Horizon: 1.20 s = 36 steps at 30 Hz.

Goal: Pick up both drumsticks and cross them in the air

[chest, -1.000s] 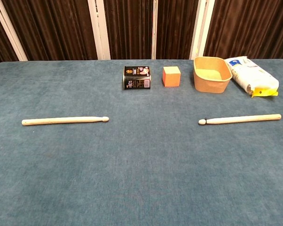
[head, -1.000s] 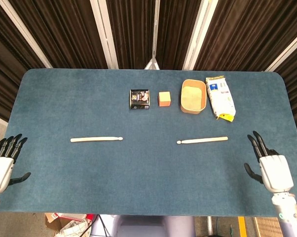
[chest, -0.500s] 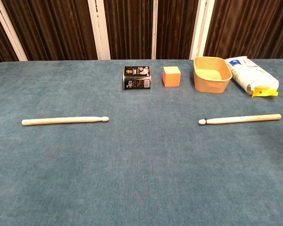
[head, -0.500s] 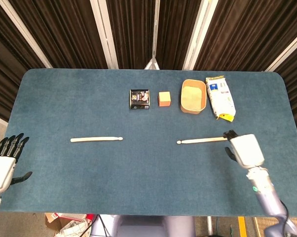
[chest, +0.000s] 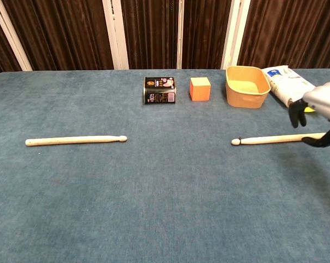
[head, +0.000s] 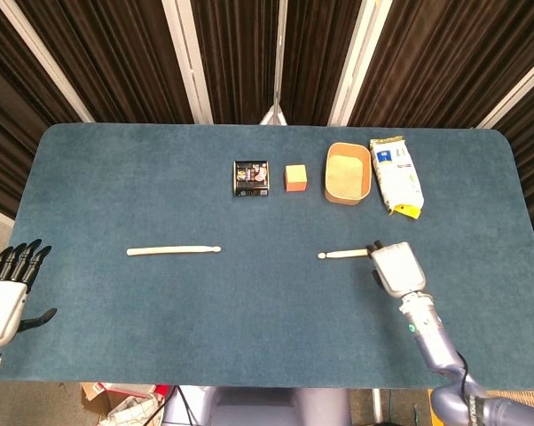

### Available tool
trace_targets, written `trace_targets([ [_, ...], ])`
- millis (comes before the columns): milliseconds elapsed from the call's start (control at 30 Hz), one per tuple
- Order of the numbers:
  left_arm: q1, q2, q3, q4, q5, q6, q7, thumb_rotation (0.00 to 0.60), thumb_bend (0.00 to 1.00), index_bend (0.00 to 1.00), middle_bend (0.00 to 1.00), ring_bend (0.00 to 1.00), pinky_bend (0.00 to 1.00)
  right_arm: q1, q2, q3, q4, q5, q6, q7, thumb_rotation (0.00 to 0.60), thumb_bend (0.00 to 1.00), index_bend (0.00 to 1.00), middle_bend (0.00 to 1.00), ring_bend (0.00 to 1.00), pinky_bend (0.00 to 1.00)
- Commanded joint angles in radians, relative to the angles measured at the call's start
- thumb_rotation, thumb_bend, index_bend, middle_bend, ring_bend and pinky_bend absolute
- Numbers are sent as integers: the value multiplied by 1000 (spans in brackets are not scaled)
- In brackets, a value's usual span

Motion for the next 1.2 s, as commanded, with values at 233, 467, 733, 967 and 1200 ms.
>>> trace_targets([
  [233, -3, 1, -1, -4, -6, -8, 6, 600, 22, 0, 0, 0, 0, 50, -90, 13, 126, 72, -44, 0, 600, 357, 487, 482, 914, 821],
  [467, -3, -2, -1, -3, -5, -6, 12, 600, 22, 0, 0, 0, 0, 81, -137, 19, 200, 94, -70, 12, 600, 356, 452, 443, 914, 821],
  [733, -4, -2, -1, -3, -9, -9, 12, 600, 22, 0, 0, 0, 0, 112, -184, 22, 299, 128, -98, 16, 600, 356, 441, 414, 914, 820],
  [967, -4, -2, -1, -5, -11, -10, 19, 600, 22, 0, 0, 0, 0, 126, -200, 23, 368, 128, -102, 49, 600, 357, 442, 408, 914, 821],
  [1200, -2, -1, 0, -4, -9, -5, 20, 600, 22, 0, 0, 0, 0, 123, -192, 19, 407, 139, -105, 68, 600, 357, 441, 408, 914, 819],
])
